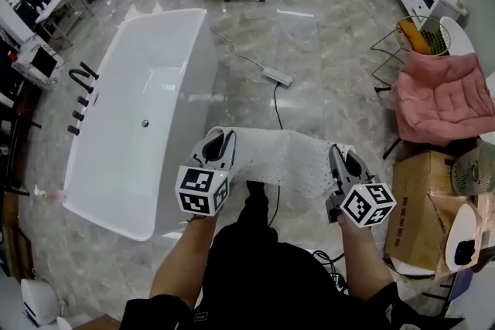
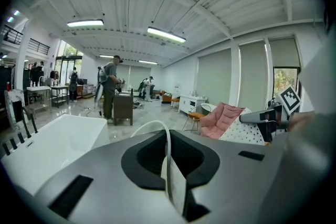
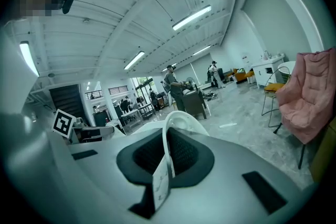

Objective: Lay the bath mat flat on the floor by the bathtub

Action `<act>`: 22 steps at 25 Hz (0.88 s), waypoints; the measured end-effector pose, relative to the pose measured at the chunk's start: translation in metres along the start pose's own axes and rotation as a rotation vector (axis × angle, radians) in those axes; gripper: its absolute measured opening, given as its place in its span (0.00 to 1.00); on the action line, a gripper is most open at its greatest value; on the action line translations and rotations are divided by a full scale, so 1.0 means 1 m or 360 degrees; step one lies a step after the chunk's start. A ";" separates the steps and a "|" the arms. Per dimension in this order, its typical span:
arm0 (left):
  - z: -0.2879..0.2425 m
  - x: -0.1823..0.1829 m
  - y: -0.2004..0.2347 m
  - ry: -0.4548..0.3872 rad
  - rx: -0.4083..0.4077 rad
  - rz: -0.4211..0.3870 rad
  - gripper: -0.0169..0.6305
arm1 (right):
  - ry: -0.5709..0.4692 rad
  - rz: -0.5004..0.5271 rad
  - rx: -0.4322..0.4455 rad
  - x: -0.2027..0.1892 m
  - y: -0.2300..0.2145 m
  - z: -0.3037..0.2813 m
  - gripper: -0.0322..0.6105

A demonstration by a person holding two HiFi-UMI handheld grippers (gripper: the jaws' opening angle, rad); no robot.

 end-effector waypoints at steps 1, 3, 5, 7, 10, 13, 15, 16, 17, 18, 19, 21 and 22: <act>-0.009 0.003 0.005 -0.0003 -0.0002 0.0005 0.06 | 0.0002 -0.0002 -0.0005 0.004 -0.005 -0.008 0.09; -0.028 0.009 0.016 -0.0010 -0.0005 0.0012 0.06 | 0.0009 -0.0004 -0.0010 0.013 -0.014 -0.027 0.09; -0.051 0.014 0.032 -0.0015 -0.0004 0.0021 0.06 | 0.0020 0.0001 -0.0010 0.021 -0.023 -0.051 0.08; -0.078 0.018 0.051 -0.0014 -0.0001 0.0040 0.06 | 0.0035 0.0010 -0.0014 0.030 -0.033 -0.080 0.08; -0.125 0.024 0.081 -0.0007 -0.0004 0.0081 0.06 | 0.0063 0.0016 -0.0024 0.046 -0.051 -0.130 0.09; -0.170 0.039 0.110 -0.0003 -0.0010 0.0101 0.06 | 0.0097 0.0027 -0.0019 0.065 -0.066 -0.183 0.09; -0.197 0.050 0.127 -0.0007 -0.0012 0.0109 0.06 | 0.0106 0.0034 -0.0020 0.079 -0.074 -0.216 0.09; -0.208 0.055 0.135 -0.0012 -0.0012 0.0118 0.06 | 0.0105 0.0038 -0.0019 0.086 -0.077 -0.232 0.08; -0.219 0.059 0.142 -0.0017 -0.0013 0.0128 0.06 | 0.0102 0.0043 -0.0017 0.092 -0.079 -0.246 0.08; -0.229 0.062 0.148 -0.0022 -0.0014 0.0137 0.06 | 0.0098 0.0050 -0.0011 0.099 -0.082 -0.261 0.09; -0.239 0.065 0.153 -0.0023 -0.0016 0.0143 0.06 | 0.0097 0.0056 -0.0003 0.105 -0.084 -0.275 0.08; -0.254 0.072 0.166 -0.0019 -0.0008 0.0152 0.06 | 0.0110 0.0065 0.0022 0.114 -0.085 -0.302 0.09; -0.259 0.074 0.174 -0.0016 0.0005 0.0160 0.06 | 0.0123 0.0071 0.0040 0.117 -0.084 -0.315 0.08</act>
Point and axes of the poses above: the fingertips, and each gripper's own axes: z backward along the fingers, y to its left, x out of its top, the point moved 5 cm from there along z, backward along the fingers, and after that the axes turned 1 degree about -y, right-handed, at the moved point
